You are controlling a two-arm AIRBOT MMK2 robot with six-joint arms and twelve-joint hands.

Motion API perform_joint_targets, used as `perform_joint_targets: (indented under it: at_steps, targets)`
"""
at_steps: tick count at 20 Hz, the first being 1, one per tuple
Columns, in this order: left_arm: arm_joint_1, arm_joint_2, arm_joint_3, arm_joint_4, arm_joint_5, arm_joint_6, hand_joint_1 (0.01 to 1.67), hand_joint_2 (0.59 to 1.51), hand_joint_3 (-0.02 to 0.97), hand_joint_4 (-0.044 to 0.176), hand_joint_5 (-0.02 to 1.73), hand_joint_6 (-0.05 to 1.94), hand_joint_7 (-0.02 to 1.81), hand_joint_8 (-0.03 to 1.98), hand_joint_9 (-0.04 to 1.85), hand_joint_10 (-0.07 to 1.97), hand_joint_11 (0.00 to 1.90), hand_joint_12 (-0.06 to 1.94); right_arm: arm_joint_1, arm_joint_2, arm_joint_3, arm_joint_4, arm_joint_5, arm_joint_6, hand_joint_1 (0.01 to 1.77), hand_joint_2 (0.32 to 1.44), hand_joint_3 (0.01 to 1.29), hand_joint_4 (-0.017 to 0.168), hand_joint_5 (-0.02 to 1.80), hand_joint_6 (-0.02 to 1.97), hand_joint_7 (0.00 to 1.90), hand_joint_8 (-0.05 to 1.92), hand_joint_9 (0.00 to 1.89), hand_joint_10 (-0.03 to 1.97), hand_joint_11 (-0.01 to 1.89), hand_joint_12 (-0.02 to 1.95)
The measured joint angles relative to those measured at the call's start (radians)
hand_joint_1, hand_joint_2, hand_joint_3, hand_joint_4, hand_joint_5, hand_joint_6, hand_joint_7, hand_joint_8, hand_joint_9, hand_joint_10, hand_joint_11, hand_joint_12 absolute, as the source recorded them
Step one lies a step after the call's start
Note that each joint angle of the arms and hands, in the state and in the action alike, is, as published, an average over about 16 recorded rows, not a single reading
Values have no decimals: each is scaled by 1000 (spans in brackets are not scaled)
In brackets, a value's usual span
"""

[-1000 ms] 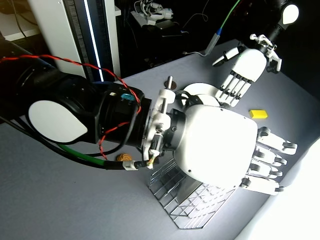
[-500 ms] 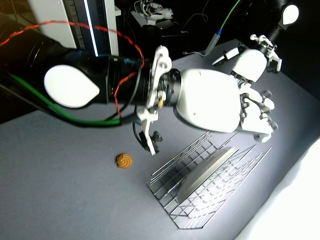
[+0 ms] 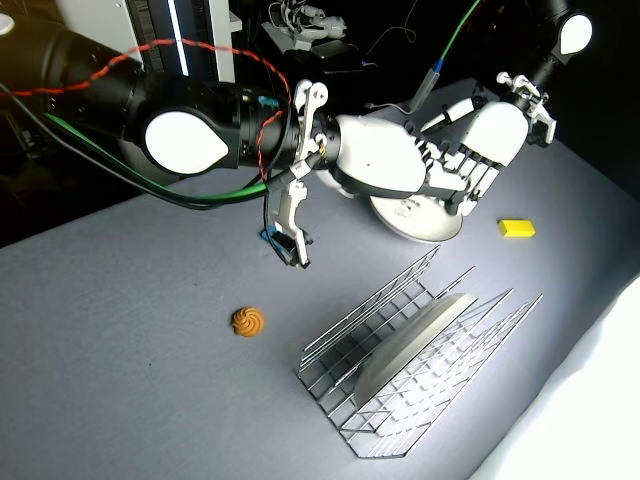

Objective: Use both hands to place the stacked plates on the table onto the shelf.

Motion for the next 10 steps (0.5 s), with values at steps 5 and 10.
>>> perform_joint_targets:
  at_steps: [5, 10]
  targets:
    - [24, -5, 3, -6, 5, -16, 14, 1049, 14, -3, 40, -8, 19, 0, -24, -45, 27, 28, -27, -66, 13, 61, -28, -114, 1019, 966, 11, 3, 119, 32, 254, -6, 252, 10, 9, 904]
    - [37, -8, 7, -10, 4, -25, 14, 1054, 14, -4, 32, -16, 10, -3, -25, -49, 28, 32, -38, -155, 68, 80, -48, -171, 1123, 975, 11, 3, 125, 32, 230, -6, 234, 10, 10, 918]
